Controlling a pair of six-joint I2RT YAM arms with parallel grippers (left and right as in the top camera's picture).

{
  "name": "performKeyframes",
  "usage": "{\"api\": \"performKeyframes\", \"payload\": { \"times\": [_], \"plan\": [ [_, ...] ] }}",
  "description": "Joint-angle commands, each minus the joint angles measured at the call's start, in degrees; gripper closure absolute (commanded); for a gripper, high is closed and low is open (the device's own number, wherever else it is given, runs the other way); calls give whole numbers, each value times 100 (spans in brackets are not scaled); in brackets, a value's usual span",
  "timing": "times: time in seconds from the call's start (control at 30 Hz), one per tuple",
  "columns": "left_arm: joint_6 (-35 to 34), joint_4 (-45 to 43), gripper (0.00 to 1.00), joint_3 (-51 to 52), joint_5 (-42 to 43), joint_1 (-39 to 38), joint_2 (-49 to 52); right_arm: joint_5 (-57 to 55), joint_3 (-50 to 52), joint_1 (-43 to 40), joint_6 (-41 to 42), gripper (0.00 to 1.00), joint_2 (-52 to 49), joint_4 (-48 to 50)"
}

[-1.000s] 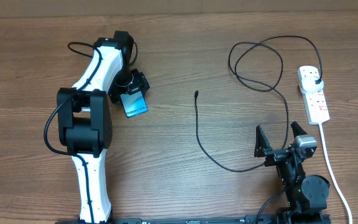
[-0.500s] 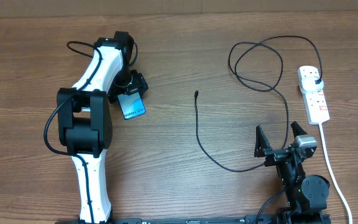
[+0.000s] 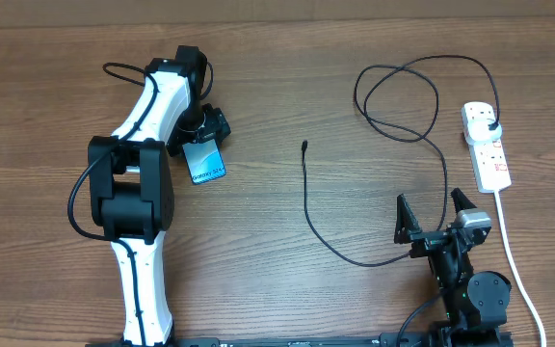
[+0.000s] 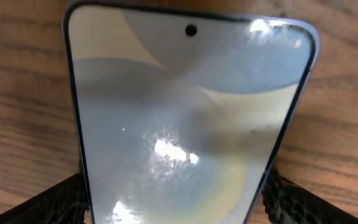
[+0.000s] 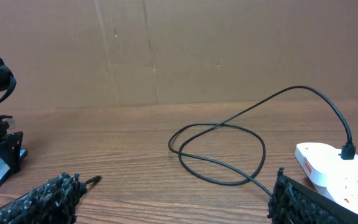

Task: Plug charger to phone and switch on socket

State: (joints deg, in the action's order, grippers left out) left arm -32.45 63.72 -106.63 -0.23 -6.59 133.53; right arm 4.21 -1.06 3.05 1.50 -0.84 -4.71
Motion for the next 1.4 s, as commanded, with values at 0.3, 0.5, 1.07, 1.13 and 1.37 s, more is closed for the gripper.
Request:
{"api": "performKeyframes", "payload": {
  "times": [0.3,0.5,1.07,1.13,1.37],
  "plan": [
    [168,-323,8,527,-170,87,120,-13,61,26,17,0,68,28],
    [164,-422,12,660,-166,173,120,-13,61,26,17,0,68,26],
    [588,-378,17,673,181,186,120,-13,61,26,17,0,68,28],
    [728,-345,16,673,195,186,120,-13,61,26,15,0,68,26],
    [935,-286,15,678,192,186,120,-13,61,26,15,0,68,26]
  ]
}}
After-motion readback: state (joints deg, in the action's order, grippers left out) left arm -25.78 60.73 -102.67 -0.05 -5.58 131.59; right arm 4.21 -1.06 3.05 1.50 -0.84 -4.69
